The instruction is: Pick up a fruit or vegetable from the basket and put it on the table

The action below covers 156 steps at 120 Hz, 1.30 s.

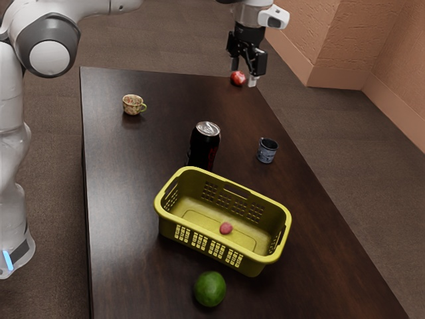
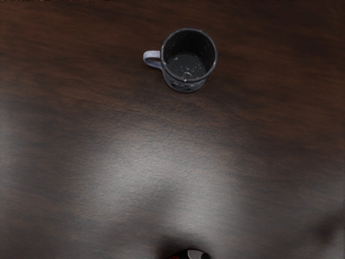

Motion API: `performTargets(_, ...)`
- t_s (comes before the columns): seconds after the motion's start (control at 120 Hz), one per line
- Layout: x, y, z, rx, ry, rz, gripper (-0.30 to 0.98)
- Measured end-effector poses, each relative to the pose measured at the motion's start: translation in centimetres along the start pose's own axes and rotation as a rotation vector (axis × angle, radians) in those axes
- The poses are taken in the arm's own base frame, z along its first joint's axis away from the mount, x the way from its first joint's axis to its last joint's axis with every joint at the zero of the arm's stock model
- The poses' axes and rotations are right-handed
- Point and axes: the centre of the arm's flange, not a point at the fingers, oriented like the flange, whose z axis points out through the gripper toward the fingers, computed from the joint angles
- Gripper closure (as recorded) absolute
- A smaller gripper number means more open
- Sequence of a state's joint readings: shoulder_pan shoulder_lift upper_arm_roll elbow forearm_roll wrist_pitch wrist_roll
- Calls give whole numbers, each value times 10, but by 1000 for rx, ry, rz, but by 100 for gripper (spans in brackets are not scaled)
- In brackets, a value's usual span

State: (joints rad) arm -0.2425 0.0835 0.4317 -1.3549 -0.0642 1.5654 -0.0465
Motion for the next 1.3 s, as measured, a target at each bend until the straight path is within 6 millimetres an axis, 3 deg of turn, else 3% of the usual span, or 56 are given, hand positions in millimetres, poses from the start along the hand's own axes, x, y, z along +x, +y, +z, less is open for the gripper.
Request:
performTargets(0.283, 0, 5, -3, -22, 3, -19, 0)
performTargets(0.342, -4, 25, -8, -43, -1, -36, 0)
performTargets(0.483, -19, 107, -3, -69, -43, -127, 0)
performTargets(0.583, -22, 128, 5, -63, -69, -271, 0)
performTargets(0.733, -8, 137, 46, -10, -123, -501, 0)
performTargets(0.8, -26, 143, 71, -9, -165, -567, 0)
performTargets(0.908, -60, 131, 146, 16, -254, -690, 0)
performTargets(0.983, -68, 137, 180, 29, -263, -761, 0)
performTargets(1.142, -79, 199, 180, -11, -209, -787, 0)
performTargets(1.3, -78, 212, 187, -11, -178, -866, 0)
